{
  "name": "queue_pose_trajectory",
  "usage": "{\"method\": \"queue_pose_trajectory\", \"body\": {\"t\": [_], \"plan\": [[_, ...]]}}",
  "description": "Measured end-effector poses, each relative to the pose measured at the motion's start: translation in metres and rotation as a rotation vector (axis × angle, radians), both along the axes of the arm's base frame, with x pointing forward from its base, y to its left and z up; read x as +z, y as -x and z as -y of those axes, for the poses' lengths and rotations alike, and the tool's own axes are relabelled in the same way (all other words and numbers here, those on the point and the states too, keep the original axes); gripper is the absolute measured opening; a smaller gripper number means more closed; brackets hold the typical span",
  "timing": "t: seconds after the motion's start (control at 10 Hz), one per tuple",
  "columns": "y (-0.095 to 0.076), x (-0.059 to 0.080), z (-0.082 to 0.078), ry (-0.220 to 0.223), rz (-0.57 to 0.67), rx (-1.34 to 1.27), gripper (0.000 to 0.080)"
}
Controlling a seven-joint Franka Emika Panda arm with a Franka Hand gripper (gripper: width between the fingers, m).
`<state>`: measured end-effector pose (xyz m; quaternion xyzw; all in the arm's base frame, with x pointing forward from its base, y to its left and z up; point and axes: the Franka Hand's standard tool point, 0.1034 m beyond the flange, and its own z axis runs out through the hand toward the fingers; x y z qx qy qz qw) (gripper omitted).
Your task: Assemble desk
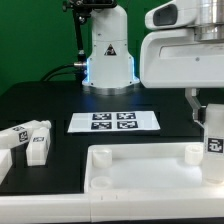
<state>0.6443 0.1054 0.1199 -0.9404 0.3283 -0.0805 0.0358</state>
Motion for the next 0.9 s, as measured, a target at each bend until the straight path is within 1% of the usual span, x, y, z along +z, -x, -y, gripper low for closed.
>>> {"method": "queue_pose_trajectory", "body": {"t": [0.2, 0.3, 0.6, 0.7, 0.9], "plan": [[0.003, -0.001, 0.0049, -0.068, -0.016, -0.364, 0.0285], [0.0035, -0.0014, 0.0078, -0.091, -0.021, -0.429, 0.0285], [0.0047, -0.0019, 0.0091, -0.115, -0.032, -0.582, 0.0285], [0.0057, -0.0021, 0.0093, -0.13, -0.039, -0.669, 0.0286], [0.0099, -0.0029, 0.0019, -0.234, -0.052, -1.054, 0.0287]]}}
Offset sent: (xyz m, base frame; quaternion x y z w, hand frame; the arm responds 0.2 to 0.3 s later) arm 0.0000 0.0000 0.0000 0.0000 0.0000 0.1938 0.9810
